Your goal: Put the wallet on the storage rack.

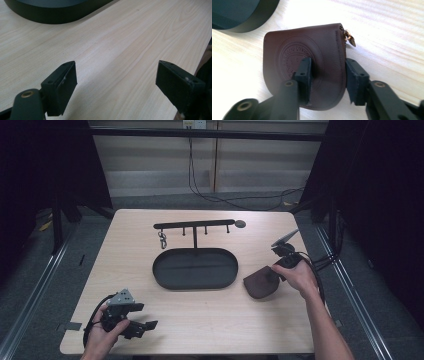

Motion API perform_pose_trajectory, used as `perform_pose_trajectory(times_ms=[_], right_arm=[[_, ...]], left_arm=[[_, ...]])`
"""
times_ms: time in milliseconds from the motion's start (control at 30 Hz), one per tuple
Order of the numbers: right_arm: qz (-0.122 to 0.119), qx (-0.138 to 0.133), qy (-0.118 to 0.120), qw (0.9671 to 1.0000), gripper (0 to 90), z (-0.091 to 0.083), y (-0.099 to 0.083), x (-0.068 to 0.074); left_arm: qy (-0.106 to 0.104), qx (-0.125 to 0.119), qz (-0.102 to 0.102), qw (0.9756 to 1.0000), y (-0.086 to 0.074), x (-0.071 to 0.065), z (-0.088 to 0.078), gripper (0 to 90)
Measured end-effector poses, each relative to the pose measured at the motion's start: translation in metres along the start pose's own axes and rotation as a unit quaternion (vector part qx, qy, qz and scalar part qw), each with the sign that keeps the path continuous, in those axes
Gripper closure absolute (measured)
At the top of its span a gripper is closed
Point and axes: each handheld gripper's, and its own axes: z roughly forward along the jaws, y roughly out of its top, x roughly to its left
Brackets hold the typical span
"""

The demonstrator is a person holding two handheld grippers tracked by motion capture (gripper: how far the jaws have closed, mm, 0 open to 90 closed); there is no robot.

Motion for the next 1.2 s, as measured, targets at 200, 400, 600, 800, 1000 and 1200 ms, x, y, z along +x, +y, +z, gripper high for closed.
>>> perform_pose_trajectory(times_ms=[200, 400, 600, 800, 1000, 1200], right_arm=[[0.000, 0.004, -0.016, 0.9999, 66.8, -0.010, 0.004, 0.010], [-0.003, 0.007, -0.029, 0.9995, 74.0, -0.018, 0.011, 0.020], [-0.012, 0.004, -0.030, 0.9995, 78.0, -0.030, 0.016, 0.028], [-0.011, 0.003, -0.034, 0.9994, 80.2, -0.039, 0.018, 0.034], [-0.018, 0.010, -0.038, 0.9991, 81.9, -0.045, 0.020, 0.039], [-0.022, 0.005, -0.050, 0.9985, 82.6, -0.055, 0.022, 0.043]], left_arm=[[-0.001, -0.002, 0.000, 1.0000, 0.000, 0.001, -0.001, 17.1], [-0.002, -0.005, -0.004, 1.0000, 0.000, 0.002, -0.002, 17.1], [-0.002, -0.006, -0.004, 1.0000, 0.000, 0.002, -0.003, 17.1], [-0.001, -0.007, -0.005, 1.0000, 0.000, 0.003, -0.004, 17.1], [-0.002, -0.011, -0.006, 0.9999, 0.000, 0.003, -0.004, 17.1], [-0.004, -0.011, -0.006, 0.9999, 0.000, 0.003, -0.004, 17.1]])
